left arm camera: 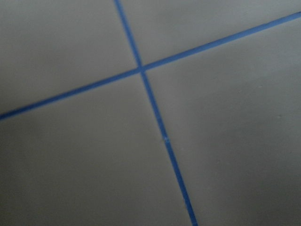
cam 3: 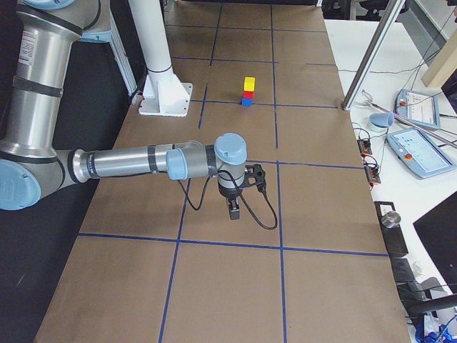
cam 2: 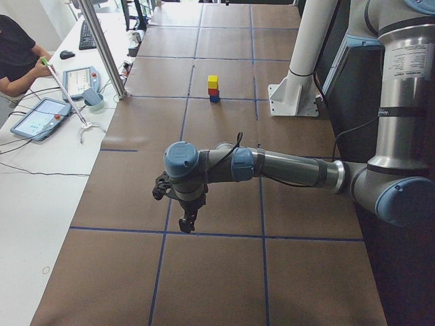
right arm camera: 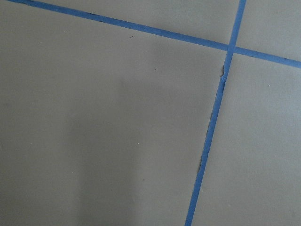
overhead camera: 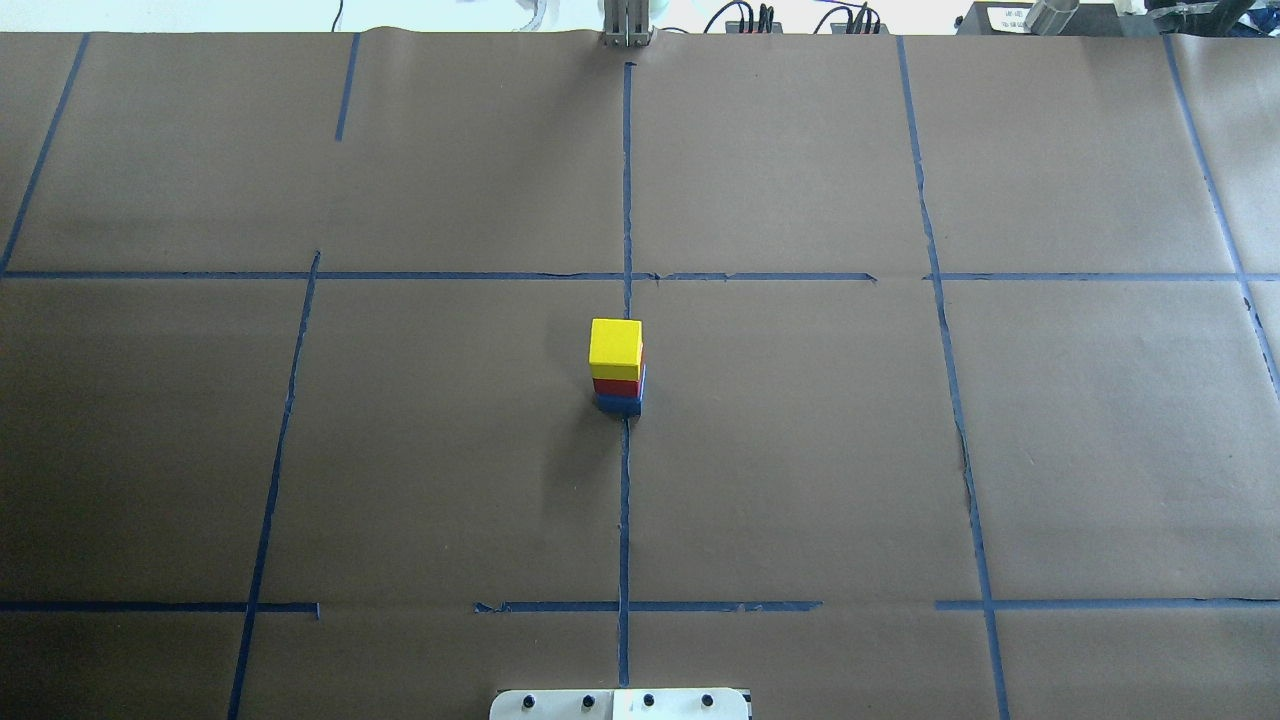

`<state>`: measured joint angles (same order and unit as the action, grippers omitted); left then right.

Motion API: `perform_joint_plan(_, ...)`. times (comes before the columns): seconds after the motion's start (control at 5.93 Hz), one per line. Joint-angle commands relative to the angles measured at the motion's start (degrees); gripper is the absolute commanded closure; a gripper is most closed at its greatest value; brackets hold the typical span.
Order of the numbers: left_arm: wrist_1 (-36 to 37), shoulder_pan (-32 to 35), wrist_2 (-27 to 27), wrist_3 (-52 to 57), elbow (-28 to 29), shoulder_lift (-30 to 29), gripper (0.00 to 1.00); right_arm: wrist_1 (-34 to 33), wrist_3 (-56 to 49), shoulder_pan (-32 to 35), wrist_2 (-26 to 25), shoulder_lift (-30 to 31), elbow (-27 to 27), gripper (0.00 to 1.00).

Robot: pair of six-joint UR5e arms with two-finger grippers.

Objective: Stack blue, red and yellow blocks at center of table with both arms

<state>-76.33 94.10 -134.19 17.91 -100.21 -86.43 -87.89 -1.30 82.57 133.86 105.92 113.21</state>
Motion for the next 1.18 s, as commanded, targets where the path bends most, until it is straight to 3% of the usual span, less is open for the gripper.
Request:
perform_joint_plan(0.0,-0.74,0.47,-0.19,-2.09,-1.12,3.27,0.0,0.18,0.33,0.66,-0.96,0.96,1.41,0.0)
perform_joint_plan(0.51,-0.83,0.12,0.51,-2.18,-2.72,3.38,0.0,0.26,-0.02,0.66,-0.44,1.31,-4.55,0.0)
perform_joint_plan(1.01,-1.8,-0.23,-0.02,-1.48,-2.63,5.57,0.0,0.7,0.25,0.66,0.79,-0.71,-3.96,0.0)
